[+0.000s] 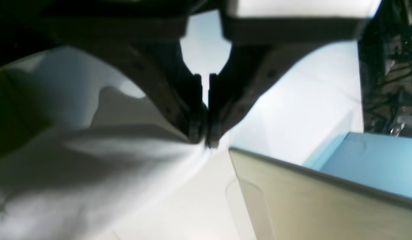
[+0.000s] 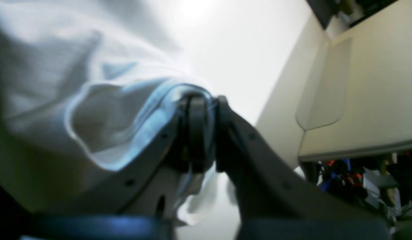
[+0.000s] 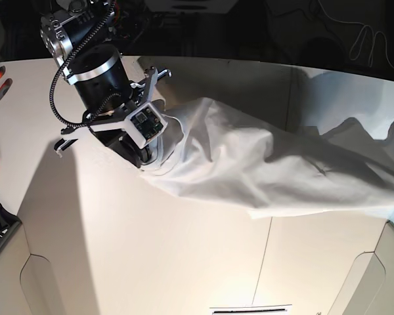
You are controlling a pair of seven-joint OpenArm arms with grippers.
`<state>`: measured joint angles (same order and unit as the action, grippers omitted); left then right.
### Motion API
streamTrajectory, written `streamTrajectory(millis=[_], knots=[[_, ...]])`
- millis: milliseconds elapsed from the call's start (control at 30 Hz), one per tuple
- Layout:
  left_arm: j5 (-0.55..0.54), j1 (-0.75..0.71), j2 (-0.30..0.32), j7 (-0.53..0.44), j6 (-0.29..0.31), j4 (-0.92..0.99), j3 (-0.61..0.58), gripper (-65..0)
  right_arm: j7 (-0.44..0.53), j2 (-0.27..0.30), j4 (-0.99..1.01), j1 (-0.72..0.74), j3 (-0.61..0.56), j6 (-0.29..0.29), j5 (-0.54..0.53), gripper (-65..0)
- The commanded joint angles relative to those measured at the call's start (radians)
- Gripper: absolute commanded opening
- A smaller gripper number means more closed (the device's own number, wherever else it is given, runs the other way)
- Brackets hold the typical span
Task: Layout the t-shirt on the table in an organized manner, then fold the t-shirt properly
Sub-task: 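Lower the held shirt onto the table with both grippers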
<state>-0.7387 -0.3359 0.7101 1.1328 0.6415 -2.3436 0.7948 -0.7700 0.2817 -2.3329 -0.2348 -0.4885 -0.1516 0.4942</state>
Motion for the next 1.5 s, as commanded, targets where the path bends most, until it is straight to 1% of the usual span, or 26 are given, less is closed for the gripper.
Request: streamTrajectory(millis=[0,67,133,167,267,367,433,500,567,667,733,833,900,933,1067,1133,1200,1233,1300,1367,1400,1467], knots=[[-0.035,0.013,0.031,-0.027,-0.008,-0.013,0.055,-65.0,0.030,0.001,-0.023,0.008,0.004,0.014,0.018,-65.0],[-0.129,0.029,0.052,-0.047,-0.009,-0.013,0.143,-65.0,0.049,0.000,-0.023,0.033,0.004,0.016,0.010,-65.0],[-0.192,0.056,0.067,-0.069,-0.023,-0.013,0.216,-65.0,0.063,-0.012,-0.023,0.071,0.004,0.026,-0.005,-65.0],[-0.220,0.075,0.072,-0.076,-0.032,-0.013,0.248,-65.0,0.068,-0.024,-0.023,0.090,0.004,0.029,-0.010,-65.0],[-0.305,0.143,0.074,-0.082,-0.035,-0.013,0.338,-65.0,0.082,-0.080,-0.023,0.140,0.004,0.050,-0.032,-65.0],[-0.367,0.190,0.074,-0.083,-0.030,-0.013,0.377,-65.0,0.082,-0.134,-0.023,0.189,0.004,0.060,-0.040,-65.0],[-0.387,0.201,0.075,-0.083,-0.015,-0.013,0.357,-65.0,0.082,-0.161,-0.023,0.214,0.005,0.098,-0.039,-65.0],[-0.386,0.200,0.075,-0.083,-0.015,-0.013,0.286,-65.0,0.082,-0.185,-0.023,0.230,0.016,0.104,-0.041,-65.0],[-0.357,0.200,0.075,-0.091,0.000,-0.001,0.172,-65.0,0.082,-0.204,-0.023,0.240,0.035,0.104,-0.043,-65.0],[-0.246,0.209,0.075,-0.148,-0.001,0.072,-0.023,-65.0,0.082,-0.213,0.079,0.246,0.076,0.104,-0.055,-65.0],[-0.170,0.243,0.075,-0.180,-0.002,0.143,-0.151,-65.0,0.081,-0.212,0.152,0.252,0.114,0.104,-0.062,-65.0],[-0.080,0.337,0.074,-0.188,-0.012,0.276,-0.326,-65.0,0.082,-0.213,0.254,0.270,0.190,0.104,-0.114,-65.0],[-0.040,0.409,0.074,-0.202,-0.034,0.374,-0.422,-65.0,0.084,-0.212,0.314,0.285,0.245,0.103,-0.153,-65.0],[-0.023,0.444,0.074,-0.211,-0.035,0.424,-0.462,-65.0,0.085,-0.212,0.342,0.294,0.272,0.103,-0.172,-65.0],[0.000,0.576,0.074,-0.233,-0.035,0.599,-0.598,-65.0,0.102,-0.212,0.428,0.324,0.374,0.087,-0.251,-65.0],[0.004,0.645,0.073,-0.278,-0.035,0.676,-0.665,-65.0,0.124,-0.212,0.476,0.349,0.422,0.073,-0.295,-65.0],[0.029,0.721,0.067,-0.322,-0.034,0.749,-0.738,-65.0,0.139,-0.212,0.536,0.382,0.466,0.072,-0.341,-65.0],[0.050,0.763,0.054,-0.330,-0.030,0.785,-0.775,-65.0,0.140,-0.212,0.571,0.401,0.486,0.071,-0.358,-65.0],[0.091,0.846,0.014,-0.350,-0.027,0.865,-0.848,-65.0,0.145,-0.212,0.658,0.444,0.524,0.047,-0.383,-65.0],[0.132,0.918,-0.039,-0.404,-0.027,0.961,-0.915,-65.0,0.151,-0.212,0.763,0.491,0.555,0.039,-0.402,-65.0],[0.158,0.949,-0.069,-0.457,-0.027,1.014,-0.947,-65.0,0.159,-0.212,0.819,0.516,0.569,0.040,-0.409,-65.0],[0.234,0.999,-0.126,-0.613,-0.027,1.134,-1.004,-65.0,0.175,-0.212,0.943,0.568,0.592,0.042,-0.409,-65.0]])
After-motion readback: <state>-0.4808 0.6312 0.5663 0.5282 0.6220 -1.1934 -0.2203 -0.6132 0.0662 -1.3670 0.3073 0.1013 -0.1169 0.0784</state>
